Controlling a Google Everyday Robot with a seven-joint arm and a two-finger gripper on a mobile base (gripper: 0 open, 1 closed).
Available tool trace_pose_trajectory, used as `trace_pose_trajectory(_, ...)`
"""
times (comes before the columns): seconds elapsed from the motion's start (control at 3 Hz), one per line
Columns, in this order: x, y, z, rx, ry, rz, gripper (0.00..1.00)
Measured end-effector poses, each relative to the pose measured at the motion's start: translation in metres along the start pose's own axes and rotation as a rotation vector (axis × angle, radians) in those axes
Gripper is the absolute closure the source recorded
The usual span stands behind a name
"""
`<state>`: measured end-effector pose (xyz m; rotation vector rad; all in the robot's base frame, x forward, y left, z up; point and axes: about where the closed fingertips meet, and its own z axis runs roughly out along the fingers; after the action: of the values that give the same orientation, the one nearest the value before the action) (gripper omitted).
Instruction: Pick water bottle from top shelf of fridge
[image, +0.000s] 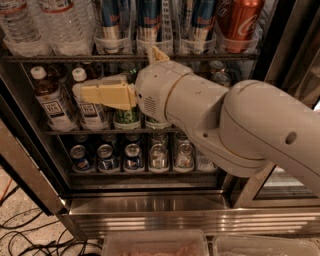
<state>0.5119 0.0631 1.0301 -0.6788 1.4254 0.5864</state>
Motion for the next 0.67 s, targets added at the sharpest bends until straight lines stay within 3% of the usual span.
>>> trace_pose_trajectory(0.33,0.0000,0.0000,0.0000,0.000,0.000,0.000,0.00)
trace_pose_trajectory(0.67,0.0013,-0.0019,0.0034,0.063,0.002,0.000,0.00)
